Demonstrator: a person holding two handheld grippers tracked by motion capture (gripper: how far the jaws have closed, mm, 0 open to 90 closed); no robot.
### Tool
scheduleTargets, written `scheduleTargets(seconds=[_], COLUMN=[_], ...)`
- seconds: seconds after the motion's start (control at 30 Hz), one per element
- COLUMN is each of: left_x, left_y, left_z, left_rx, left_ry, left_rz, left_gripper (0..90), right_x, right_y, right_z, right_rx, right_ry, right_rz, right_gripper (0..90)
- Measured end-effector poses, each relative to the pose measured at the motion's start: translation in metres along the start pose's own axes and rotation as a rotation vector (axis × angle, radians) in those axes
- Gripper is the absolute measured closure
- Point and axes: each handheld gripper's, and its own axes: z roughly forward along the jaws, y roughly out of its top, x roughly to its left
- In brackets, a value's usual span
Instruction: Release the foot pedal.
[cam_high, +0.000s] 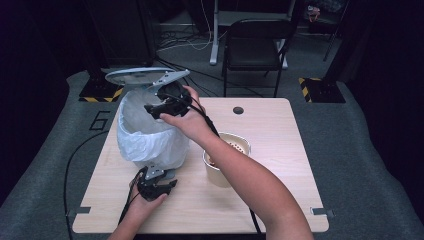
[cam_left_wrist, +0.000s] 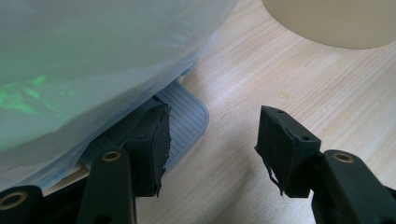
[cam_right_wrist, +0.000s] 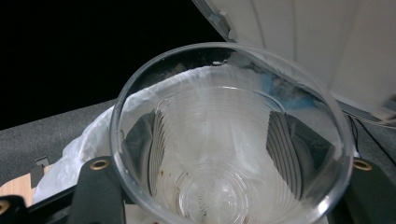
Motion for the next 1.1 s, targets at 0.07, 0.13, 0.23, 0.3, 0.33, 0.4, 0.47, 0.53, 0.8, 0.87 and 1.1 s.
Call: scheduleTargets(seconds=[0.07, 0.13, 0.23, 0.3, 0.33, 0.4, 0.47, 0.53, 0.8, 0.87, 1.1], left_x=[0.000, 0.000, 0.000, 0.001, 0.001, 0.000, 0.001, 0.001, 0.002, 0.002, 0.008], left_y=[0.000, 0.000, 0.000, 0.000, 0.000, 0.000, 0.000, 0.000, 0.000, 0.000, 0.000], left_z=[0.000, 0.000, 0.000, 0.000, 0.000, 0.000, 0.000, 0.000, 0.000, 0.000, -0.004], left_rx=[-0.001, -0.002, -0.002, 0.001, 0.001, -0.002, -0.005, -0.003, -0.012, -0.010, -0.029], left_ry=[-0.001, 0.000, 0.001, -0.005, -0.004, 0.002, -0.003, -0.011, -0.010, -0.012, -0.061], left_rz=[0.002, 0.008, -0.001, 0.003, 0.004, -0.011, 0.003, -0.010, -0.048, -0.041, -0.090], left_gripper=[44.2, 44.2, 44.1, 44.1, 44.1, 44.1, 44.1, 44.1, 43.9, 43.8, 41.3], right_x=[0.002, 0.003, 0.004, 0.006, 0.007, 0.008, 0.010, 0.012, 0.011, 0.011, 0.002], right_y=[0.001, 0.001, 0.002, 0.002, 0.002, 0.001, 0.001, 0.000, -0.012, -0.017, -0.045], right_z=[0.005, 0.010, 0.018, 0.024, 0.027, 0.030, 0.034, 0.038, 0.028, 0.018, -0.040], right_rx=[0.006, 0.009, 0.008, 0.013, 0.013, 0.008, -0.018, -0.012, 0.010, 0.024, 0.023], right_ry=[0.003, 0.006, 0.002, -0.006, -0.015, -0.048, -0.097, -0.108, -0.079, -0.074, -0.084], right_rz=[0.003, 0.007, 0.023, 0.031, 0.041, 0.040, 0.065, 0.115, 0.139, 0.131, 0.116], right_gripper=[36.7, 36.7, 36.9, 36.8, 36.0, 31.7, 22.6, 12.8, 6.1, 6.4, 8.7])
